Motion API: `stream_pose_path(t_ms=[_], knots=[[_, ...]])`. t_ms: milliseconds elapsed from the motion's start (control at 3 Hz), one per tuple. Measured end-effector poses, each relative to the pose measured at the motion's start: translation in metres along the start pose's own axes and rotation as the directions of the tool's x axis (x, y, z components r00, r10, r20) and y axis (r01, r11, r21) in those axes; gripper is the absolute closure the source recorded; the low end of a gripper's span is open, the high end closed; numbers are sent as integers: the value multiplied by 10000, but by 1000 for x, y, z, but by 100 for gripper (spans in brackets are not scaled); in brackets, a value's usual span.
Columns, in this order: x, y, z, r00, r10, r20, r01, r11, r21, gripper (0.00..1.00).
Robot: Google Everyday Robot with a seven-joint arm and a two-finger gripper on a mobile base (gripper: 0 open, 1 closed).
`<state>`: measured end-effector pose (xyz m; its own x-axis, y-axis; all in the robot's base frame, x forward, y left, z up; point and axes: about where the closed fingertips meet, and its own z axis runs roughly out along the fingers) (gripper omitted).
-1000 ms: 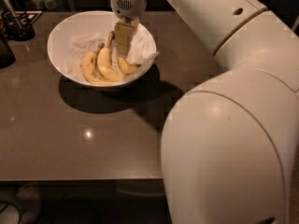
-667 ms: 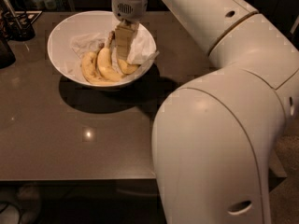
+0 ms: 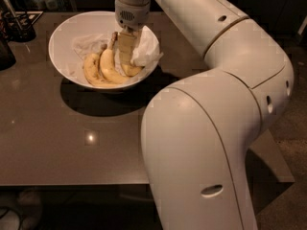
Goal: Pick banana from white bowl
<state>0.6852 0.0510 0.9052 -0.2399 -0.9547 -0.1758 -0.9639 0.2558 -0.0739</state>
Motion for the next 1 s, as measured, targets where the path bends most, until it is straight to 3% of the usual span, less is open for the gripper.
stream_pose_path(t_ms=[333, 1000], knots=[[-2, -2, 10, 10000, 88, -38, -88, 9998, -204, 48], [-1, -6, 33, 9994, 335, -117, -342, 9970, -696, 45]])
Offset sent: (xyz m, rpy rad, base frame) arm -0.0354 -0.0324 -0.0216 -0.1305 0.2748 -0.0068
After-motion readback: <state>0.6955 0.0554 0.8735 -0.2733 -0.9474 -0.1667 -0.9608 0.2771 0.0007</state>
